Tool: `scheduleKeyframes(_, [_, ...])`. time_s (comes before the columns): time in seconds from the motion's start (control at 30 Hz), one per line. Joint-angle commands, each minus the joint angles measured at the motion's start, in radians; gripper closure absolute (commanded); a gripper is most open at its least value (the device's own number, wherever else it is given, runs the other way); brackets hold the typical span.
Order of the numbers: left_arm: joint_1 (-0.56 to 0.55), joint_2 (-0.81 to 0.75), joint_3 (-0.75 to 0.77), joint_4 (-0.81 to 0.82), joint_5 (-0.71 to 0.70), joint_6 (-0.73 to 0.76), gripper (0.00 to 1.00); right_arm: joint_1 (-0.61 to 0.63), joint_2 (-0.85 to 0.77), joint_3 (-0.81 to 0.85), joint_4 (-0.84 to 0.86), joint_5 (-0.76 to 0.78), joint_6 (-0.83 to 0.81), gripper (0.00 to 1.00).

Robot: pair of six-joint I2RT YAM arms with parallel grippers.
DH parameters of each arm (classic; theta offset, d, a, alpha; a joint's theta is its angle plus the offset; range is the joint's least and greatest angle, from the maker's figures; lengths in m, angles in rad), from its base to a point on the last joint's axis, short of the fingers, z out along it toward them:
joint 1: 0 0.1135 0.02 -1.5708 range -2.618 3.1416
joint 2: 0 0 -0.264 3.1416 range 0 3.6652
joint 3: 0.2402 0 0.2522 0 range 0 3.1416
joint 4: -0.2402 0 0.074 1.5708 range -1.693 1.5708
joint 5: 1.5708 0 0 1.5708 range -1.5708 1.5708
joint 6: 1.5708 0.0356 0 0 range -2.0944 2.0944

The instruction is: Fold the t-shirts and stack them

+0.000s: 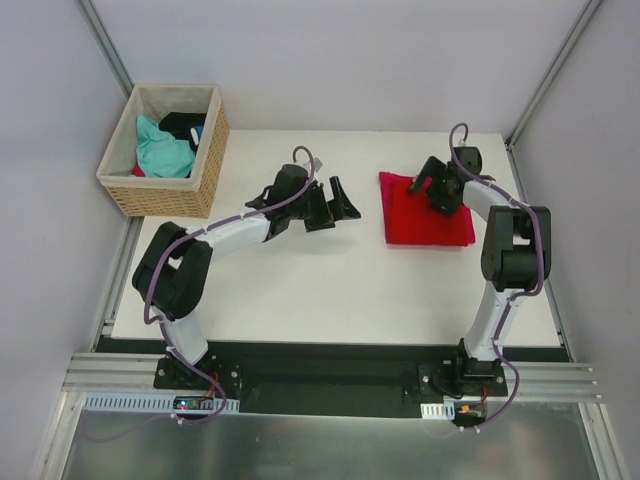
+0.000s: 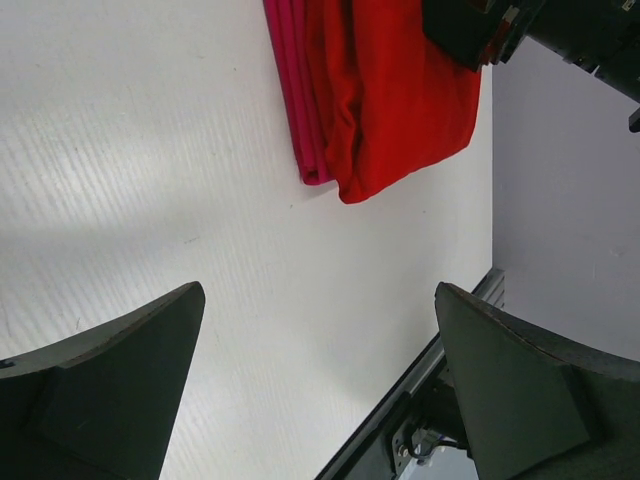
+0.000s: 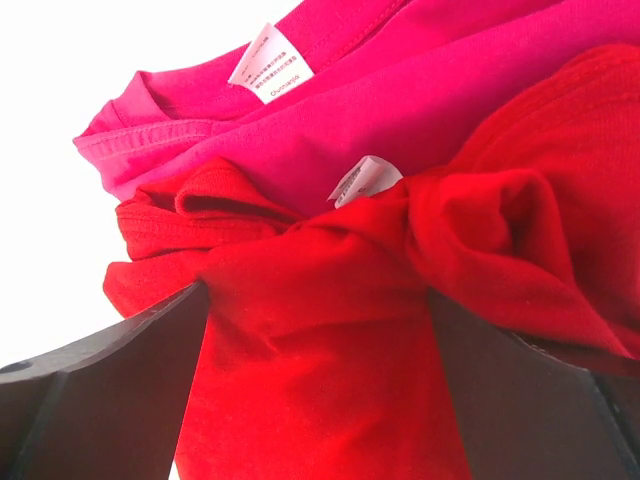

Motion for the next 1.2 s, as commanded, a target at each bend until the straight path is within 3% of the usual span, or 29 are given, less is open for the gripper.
scheduleKeyframes(0.0, [0.016,-0.087,-0.056,0.042,-0.019,0.022,0.01,0.085,-0.038,-0.052,-0.055,0.025,0.027,0.04])
scheduleKeyframes(0.37, [0.017,-0.210,-0.165,0.044,-0.038,0.019,0.01,0.228,-0.103,-0.126,-0.055,0.115,0.069,0.04])
scheduleKeyframes(0.5, [0.017,-0.261,-0.192,0.041,-0.033,0.013,0.01,0.243,-0.173,-0.049,-0.158,0.169,0.020,0.04])
scheduleKeyframes(0.53, [0.017,-0.276,-0.197,0.038,-0.041,0.018,0.01,0.248,-0.207,-0.029,-0.183,0.239,0.006,0.04])
scheduleKeyframes(0.77, [0.017,-0.437,-0.165,-0.157,-0.145,0.125,0.01,0.319,-0.492,0.091,-0.338,0.330,-0.129,0.00])
scheduleKeyframes(0.9, [0.017,-0.531,-0.183,-0.258,-0.202,0.171,0.01,0.346,-0.699,-0.009,-0.354,0.350,-0.151,0.04])
scheduleKeyframes(1.17, [0.017,-0.812,-0.356,-0.373,-0.321,0.191,0.01,0.432,-0.954,-0.194,-0.403,0.391,-0.154,0.03])
